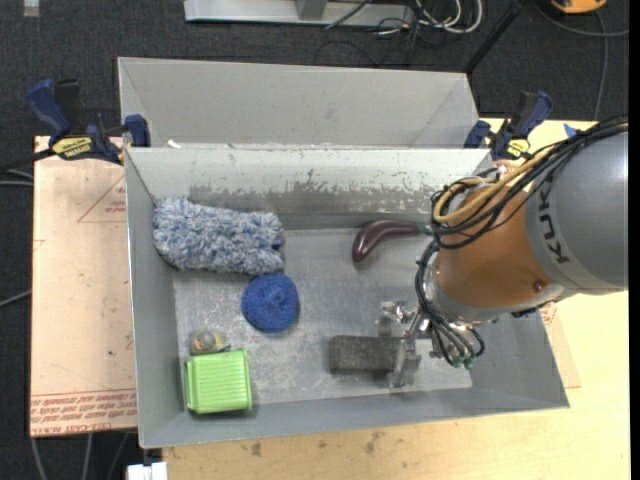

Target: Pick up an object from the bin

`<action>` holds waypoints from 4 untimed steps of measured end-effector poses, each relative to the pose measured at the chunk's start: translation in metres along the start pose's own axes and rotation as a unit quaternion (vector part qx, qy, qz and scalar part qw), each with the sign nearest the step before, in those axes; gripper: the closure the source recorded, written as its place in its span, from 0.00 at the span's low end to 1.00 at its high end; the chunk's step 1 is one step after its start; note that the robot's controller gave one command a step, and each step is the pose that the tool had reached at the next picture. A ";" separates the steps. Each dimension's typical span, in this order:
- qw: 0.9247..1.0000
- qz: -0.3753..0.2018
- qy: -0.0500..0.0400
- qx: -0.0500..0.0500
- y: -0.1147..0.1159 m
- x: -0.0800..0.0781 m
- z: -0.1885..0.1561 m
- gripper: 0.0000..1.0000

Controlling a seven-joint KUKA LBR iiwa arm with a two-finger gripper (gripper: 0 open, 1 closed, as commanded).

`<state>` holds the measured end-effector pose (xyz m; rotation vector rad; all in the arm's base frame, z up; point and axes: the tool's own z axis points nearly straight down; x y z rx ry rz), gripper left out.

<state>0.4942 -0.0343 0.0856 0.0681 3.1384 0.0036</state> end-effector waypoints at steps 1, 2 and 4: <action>1.000 0.000 0.000 0.000 0.000 0.000 0.000 1.00; 1.000 -0.009 0.000 0.001 -0.029 -0.001 -0.076 1.00; 1.000 0.002 0.000 0.001 -0.056 -0.014 -0.193 1.00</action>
Offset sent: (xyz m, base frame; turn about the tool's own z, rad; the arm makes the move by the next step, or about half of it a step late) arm -0.0012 -0.0298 0.0757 -0.0203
